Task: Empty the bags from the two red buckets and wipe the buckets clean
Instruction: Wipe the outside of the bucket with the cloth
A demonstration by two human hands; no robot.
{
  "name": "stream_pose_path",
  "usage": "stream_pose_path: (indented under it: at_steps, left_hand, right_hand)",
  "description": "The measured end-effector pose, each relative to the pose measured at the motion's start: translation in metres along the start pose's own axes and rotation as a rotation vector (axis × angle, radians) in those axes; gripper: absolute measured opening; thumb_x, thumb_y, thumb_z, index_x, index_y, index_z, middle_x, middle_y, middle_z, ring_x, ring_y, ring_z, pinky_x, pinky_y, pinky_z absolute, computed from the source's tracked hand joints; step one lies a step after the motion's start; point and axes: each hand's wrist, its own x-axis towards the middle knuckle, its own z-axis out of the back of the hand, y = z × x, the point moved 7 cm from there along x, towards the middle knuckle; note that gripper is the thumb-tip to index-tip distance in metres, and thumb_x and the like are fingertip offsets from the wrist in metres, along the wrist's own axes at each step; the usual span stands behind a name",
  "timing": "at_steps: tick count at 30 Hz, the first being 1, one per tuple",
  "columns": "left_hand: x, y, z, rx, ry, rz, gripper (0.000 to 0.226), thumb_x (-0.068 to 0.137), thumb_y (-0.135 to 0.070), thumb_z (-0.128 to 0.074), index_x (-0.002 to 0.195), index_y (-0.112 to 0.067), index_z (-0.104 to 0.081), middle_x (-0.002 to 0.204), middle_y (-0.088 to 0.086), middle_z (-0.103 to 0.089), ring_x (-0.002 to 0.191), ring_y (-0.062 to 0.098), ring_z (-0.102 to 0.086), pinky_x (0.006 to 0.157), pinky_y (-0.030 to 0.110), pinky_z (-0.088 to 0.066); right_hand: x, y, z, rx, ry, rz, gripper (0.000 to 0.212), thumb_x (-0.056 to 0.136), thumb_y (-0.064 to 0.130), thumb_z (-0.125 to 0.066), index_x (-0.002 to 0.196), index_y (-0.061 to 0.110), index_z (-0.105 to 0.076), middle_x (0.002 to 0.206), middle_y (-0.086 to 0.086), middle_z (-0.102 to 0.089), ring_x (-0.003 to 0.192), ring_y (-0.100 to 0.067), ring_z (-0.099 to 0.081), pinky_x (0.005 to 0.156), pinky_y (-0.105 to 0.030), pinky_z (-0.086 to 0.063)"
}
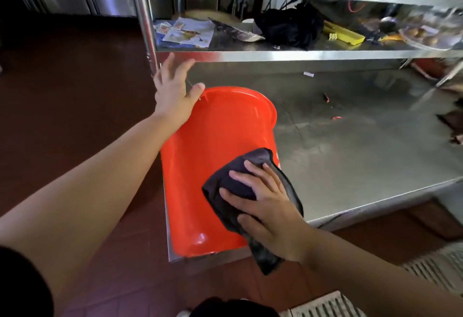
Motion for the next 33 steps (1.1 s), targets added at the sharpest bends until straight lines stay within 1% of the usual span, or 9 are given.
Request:
stream_pose_path:
  at_steps: [2,4,7,9,16,23,26,30,33]
  left_hand:
    - [0.002,-0.008,-0.008,0.034,0.087,-0.072,0.033,0.097,-0.034,-0.046,0.128,-0.027,-0.056,0.15,-0.005,-0.035,0.145,0.022,-0.009,0.111,0.052,-0.016]
    - [0.005,-0.011,-0.015,0.013,0.18,-0.081,0.028,0.1,-0.03,-0.039,0.111,-0.02,-0.062,0.136,-0.004,-0.051,0.144,0.014,-0.015,0.113,0.049,-0.018]
    - [0.005,-0.007,-0.014,-0.054,0.226,-0.042,0.027,0.101,-0.027,-0.036,0.093,-0.02,-0.061,0.112,-0.008,-0.054,0.14,0.013,-0.021,0.113,0.046,-0.021]
    - [0.004,-0.004,-0.009,-0.042,0.212,-0.032,0.03,0.101,-0.025,-0.036,0.099,-0.015,-0.065,0.107,-0.009,-0.051,0.139,0.016,-0.023,0.113,0.043,-0.02]
    - [0.011,-0.004,-0.013,0.024,0.193,-0.098,0.031,0.101,-0.021,-0.041,0.109,-0.007,-0.067,0.119,0.008,-0.062,0.135,0.023,-0.029,0.111,0.031,-0.019]
    - [0.004,-0.001,-0.006,0.008,0.207,-0.118,0.032,0.101,-0.015,-0.038,0.108,0.001,-0.066,0.118,0.015,-0.062,0.135,0.03,-0.028,0.107,0.022,-0.014]
    - [0.0,0.001,-0.001,0.009,0.197,-0.087,0.033,0.102,-0.014,-0.037,0.107,0.001,-0.065,0.118,0.015,-0.061,0.135,0.03,-0.028,0.108,0.024,-0.015]
    - [0.0,0.005,0.001,0.105,0.208,-0.015,0.032,0.101,-0.019,-0.037,0.103,-0.005,-0.065,0.116,0.012,-0.058,0.128,0.03,-0.036,0.107,0.04,-0.027]
    - [0.003,0.004,0.008,0.173,0.188,0.01,0.031,0.099,-0.016,-0.037,0.102,-0.005,-0.066,0.117,0.015,-0.058,0.126,0.031,-0.039,0.104,0.044,-0.032]
  right_hand:
    - [-0.01,0.005,-0.003,0.014,0.007,0.018,0.046,0.092,0.03,-0.052,0.137,0.033,-0.049,0.152,0.002,-0.032,0.147,-0.024,-0.008,0.116,-0.053,-0.009]
    - [-0.009,0.006,-0.003,0.003,0.012,0.036,0.045,0.092,0.033,-0.052,0.137,0.036,-0.049,0.152,0.003,-0.032,0.147,-0.023,-0.007,0.117,-0.053,-0.007]
    - [0.012,0.004,-0.002,-0.083,0.058,0.098,0.045,0.092,0.039,-0.049,0.136,0.042,-0.046,0.151,0.006,-0.031,0.147,-0.021,-0.004,0.118,-0.05,-0.001]
    - [0.038,-0.001,-0.001,-0.127,0.073,0.096,0.045,0.091,0.043,-0.045,0.136,0.045,-0.045,0.15,0.008,-0.031,0.146,-0.019,-0.004,0.117,-0.048,0.003]
    - [0.137,-0.047,0.027,-0.156,-0.093,-0.119,0.041,0.092,0.043,-0.047,0.133,0.047,-0.048,0.148,0.012,-0.03,0.143,-0.016,-0.009,0.117,-0.041,0.003]
    - [0.126,-0.038,0.016,-0.208,-0.079,-0.104,0.046,0.092,0.049,-0.034,0.138,0.045,-0.04,0.153,0.007,-0.026,0.145,-0.02,-0.003,0.117,-0.048,0.005]
    - [0.093,-0.022,0.008,-0.169,-0.057,-0.052,0.047,0.092,0.048,-0.034,0.138,0.043,-0.042,0.153,0.006,-0.028,0.145,-0.021,-0.004,0.118,-0.048,0.003]
    - [0.041,-0.004,-0.002,-0.157,-0.011,0.047,0.047,0.094,0.046,-0.034,0.139,0.039,-0.044,0.151,0.0,-0.033,0.145,-0.027,-0.011,0.116,-0.055,-0.006]
    - [0.007,0.01,-0.01,-0.138,-0.021,0.147,0.045,0.092,0.043,-0.041,0.137,0.037,-0.049,0.15,-0.001,-0.038,0.145,-0.028,-0.016,0.114,-0.058,-0.012]
